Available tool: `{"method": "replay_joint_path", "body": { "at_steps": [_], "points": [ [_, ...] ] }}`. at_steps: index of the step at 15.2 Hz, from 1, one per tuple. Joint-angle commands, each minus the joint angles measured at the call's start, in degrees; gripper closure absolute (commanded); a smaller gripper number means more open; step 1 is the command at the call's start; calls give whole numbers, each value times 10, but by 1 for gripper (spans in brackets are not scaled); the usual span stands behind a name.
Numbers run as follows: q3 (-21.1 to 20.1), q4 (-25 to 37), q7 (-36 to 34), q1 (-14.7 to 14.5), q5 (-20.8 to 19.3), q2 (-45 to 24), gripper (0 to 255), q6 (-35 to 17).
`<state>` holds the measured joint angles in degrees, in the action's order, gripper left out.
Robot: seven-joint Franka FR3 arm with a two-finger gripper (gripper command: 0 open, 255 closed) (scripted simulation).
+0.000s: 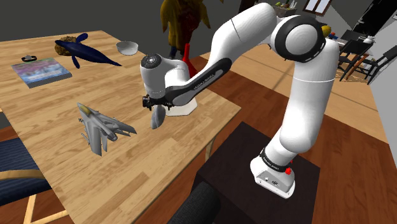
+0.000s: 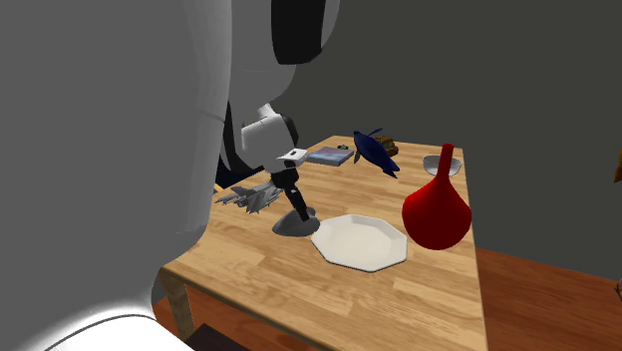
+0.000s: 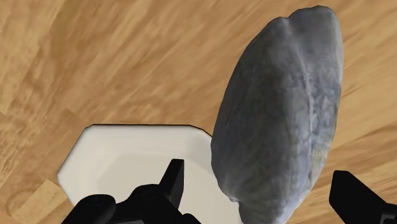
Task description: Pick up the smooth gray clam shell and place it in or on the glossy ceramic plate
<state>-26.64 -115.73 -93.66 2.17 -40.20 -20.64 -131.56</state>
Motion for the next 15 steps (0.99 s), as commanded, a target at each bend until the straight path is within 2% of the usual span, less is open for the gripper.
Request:
{"method": "replay_joint_path", "body": {
  "at_steps": [1,9,10,15],
  "points": [
    [7,2,-8,-2,-14,-15,0,-10],
    [7,2,-8,-2,-13,-15,0,-10],
    [7,2,-8,-2,-13,-15,255,-10],
    [8,2,-8,-1,-14,-15,255,-11]
  ]
}}
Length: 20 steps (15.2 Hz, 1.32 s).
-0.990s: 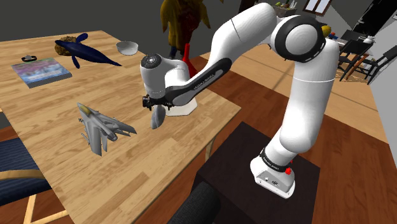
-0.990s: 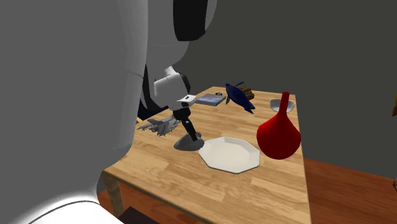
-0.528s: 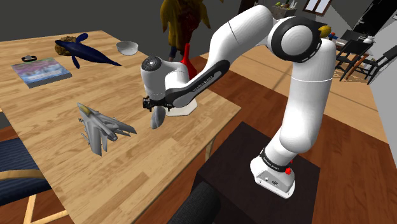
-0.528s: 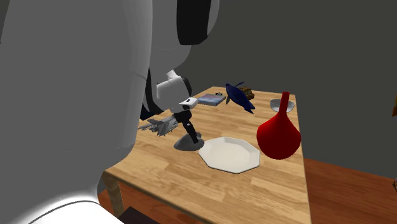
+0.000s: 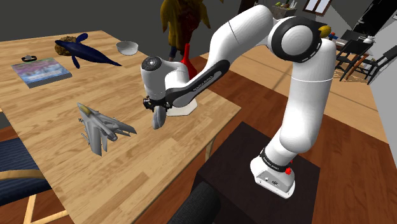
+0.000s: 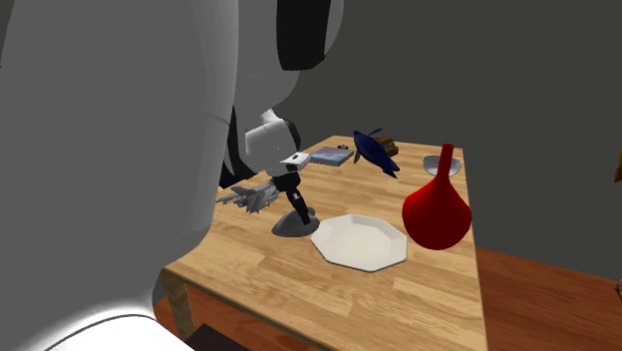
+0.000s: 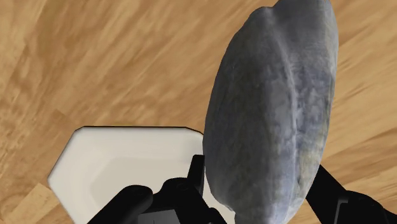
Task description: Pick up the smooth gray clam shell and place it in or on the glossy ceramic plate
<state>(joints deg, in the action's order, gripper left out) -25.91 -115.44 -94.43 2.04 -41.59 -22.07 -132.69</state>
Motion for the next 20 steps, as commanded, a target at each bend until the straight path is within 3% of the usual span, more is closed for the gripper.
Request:
{"method": "replay_joint_path", "body": {
  "at_steps": [1,4,20],
  "points": [
    [1,-1,0,0,0,-1,255,0],
    [0,0,0,0,0,-1,255,1],
    [-30,21,76,20,81,78,255,74]
  ]
}}
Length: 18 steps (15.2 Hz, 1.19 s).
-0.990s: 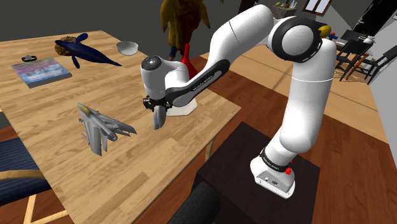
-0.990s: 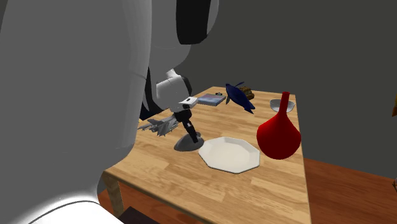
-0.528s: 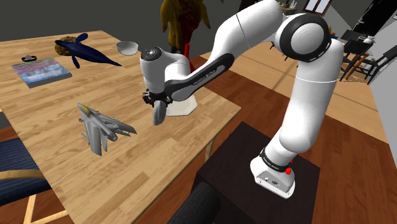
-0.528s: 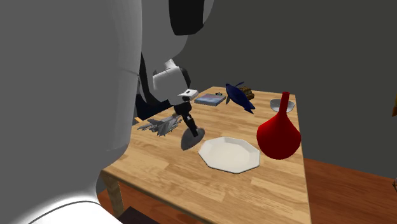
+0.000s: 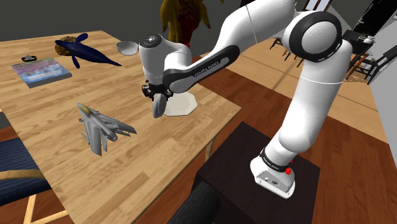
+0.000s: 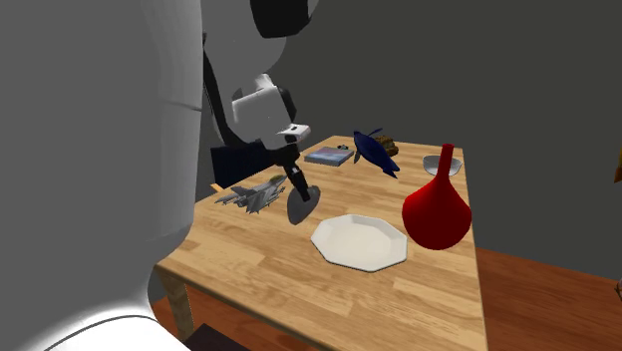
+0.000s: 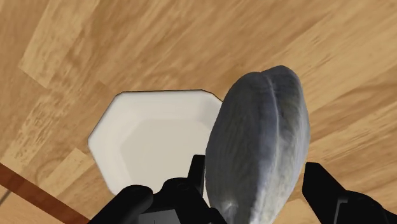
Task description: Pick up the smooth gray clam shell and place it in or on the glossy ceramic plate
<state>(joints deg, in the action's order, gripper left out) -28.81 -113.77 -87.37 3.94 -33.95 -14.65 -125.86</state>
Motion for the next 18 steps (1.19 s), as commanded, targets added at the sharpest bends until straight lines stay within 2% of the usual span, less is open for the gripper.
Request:
{"method": "replay_joint_path", "body": {
  "at_steps": [1,9,16,18],
  "points": [
    [-1,5,6,1,5,4,255,7],
    [35,-3,113,73,19,17,255,-34],
    [66,27,208,130,30,1,255,-55],
    [68,22,199,128,21,-7,255,-66]
  ]
}}
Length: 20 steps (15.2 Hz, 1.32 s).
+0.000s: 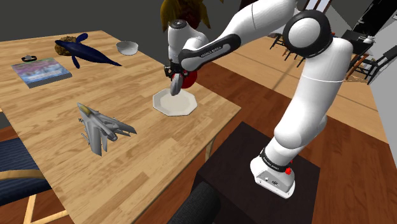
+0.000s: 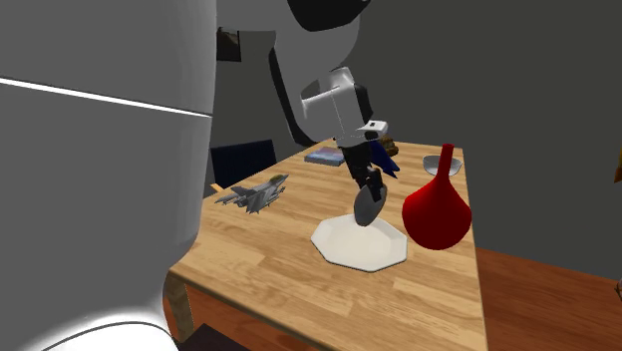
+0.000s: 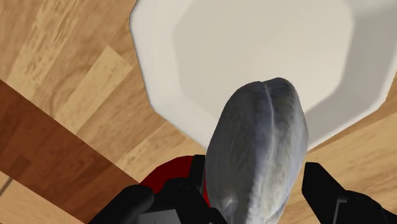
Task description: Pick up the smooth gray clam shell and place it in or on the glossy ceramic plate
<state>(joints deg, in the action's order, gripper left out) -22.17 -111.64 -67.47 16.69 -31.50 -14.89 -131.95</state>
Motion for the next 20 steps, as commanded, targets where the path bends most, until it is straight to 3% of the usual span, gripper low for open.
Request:
{"method": "replay_joint_path", "body": {
  "at_steps": [1,14,20],
  "points": [
    [3,-2,-4,0,-8,-9,255,-10],
    [28,-19,-67,-16,-73,-71,255,-75],
    [29,-19,-66,-16,-73,-71,255,-75]
  ]
}}
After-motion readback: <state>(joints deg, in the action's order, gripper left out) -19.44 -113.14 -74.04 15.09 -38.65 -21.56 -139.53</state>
